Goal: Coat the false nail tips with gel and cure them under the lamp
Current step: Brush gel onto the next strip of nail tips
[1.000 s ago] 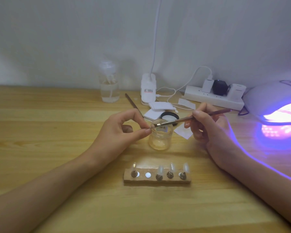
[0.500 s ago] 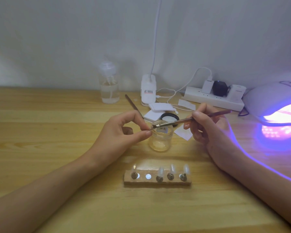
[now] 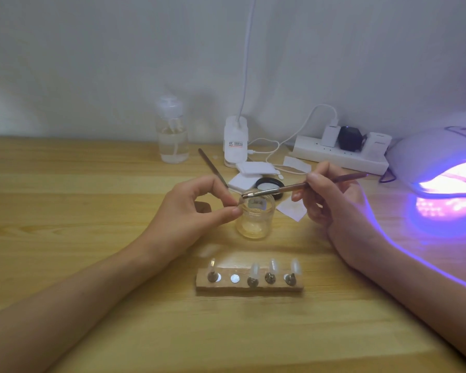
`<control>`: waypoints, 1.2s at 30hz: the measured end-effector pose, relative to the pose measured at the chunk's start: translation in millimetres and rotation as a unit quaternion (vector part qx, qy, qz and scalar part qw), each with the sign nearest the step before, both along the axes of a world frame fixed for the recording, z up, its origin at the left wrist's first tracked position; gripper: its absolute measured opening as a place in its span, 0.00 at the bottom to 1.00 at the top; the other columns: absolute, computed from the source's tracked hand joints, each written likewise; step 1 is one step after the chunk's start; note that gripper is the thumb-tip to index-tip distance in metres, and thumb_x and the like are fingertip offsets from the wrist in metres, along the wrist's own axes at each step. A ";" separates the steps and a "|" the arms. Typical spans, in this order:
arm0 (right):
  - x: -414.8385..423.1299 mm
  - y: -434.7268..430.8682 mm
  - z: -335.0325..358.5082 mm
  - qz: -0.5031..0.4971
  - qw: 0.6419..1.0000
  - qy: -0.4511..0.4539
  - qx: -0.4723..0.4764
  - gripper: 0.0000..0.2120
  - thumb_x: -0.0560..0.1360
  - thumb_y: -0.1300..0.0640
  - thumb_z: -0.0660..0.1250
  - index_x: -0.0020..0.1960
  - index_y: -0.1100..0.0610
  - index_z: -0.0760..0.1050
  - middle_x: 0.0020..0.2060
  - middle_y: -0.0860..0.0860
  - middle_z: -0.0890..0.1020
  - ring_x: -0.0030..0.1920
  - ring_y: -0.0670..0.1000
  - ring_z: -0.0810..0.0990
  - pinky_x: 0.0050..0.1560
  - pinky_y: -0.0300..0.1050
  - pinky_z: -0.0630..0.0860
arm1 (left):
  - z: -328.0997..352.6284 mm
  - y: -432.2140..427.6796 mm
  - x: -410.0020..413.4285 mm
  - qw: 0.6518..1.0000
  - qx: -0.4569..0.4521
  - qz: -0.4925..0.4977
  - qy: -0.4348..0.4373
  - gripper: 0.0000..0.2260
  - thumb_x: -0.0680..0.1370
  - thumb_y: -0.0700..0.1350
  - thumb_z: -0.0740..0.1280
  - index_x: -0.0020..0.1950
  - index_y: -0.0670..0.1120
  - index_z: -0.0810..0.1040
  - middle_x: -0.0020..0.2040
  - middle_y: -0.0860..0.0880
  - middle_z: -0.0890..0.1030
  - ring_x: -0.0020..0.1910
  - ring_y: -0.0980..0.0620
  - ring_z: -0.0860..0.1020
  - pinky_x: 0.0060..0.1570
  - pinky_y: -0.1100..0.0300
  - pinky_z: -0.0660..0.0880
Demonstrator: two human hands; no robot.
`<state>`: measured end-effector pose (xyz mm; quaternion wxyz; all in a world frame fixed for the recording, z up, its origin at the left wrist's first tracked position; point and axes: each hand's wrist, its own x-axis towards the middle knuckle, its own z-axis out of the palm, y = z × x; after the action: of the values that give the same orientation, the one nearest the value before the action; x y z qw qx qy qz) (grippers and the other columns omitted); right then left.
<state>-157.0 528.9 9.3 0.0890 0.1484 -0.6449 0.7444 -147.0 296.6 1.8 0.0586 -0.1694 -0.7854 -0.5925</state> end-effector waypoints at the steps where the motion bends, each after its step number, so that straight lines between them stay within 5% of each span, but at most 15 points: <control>1: 0.3 -0.2 -0.6 -0.002 1.000 -0.001 0.011 0.10 0.77 0.56 0.64 0.37 0.54 0.68 0.32 0.53 0.81 0.26 0.45 0.66 0.25 0.34 0.60 | 0.0 0.2 0.0 1.000 0.000 0.002 -0.001 0.07 0.71 0.43 0.77 0.38 0.48 0.79 0.46 0.51 0.83 0.27 0.55 0.68 0.29 0.68 0.67; 27: -0.6 1.1 -0.6 0.003 1.000 0.000 0.009 0.10 0.76 0.56 0.65 0.37 0.54 0.69 0.32 0.54 0.81 0.24 0.45 0.63 0.24 0.35 0.59 | -0.3 -0.4 0.6 1.000 0.005 -0.005 -0.012 0.08 0.71 0.45 0.77 0.39 0.49 0.79 0.46 0.51 0.83 0.30 0.51 0.68 0.31 0.60 0.64; 36: -0.5 1.0 -1.3 -0.001 1.000 -0.004 0.010 0.10 0.77 0.57 0.64 0.37 0.54 0.68 0.32 0.54 0.81 0.24 0.46 0.63 0.24 0.35 0.59 | -0.6 -0.7 0.0 1.000 0.005 -0.010 -0.011 0.08 0.70 0.46 0.77 0.38 0.50 0.79 0.44 0.56 0.84 0.30 0.52 0.68 0.28 0.67 0.66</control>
<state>-157.5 529.9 8.0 0.0859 0.1460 -0.6529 0.7382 -147.0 295.9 1.2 0.0447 -0.1704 -0.7815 -0.5985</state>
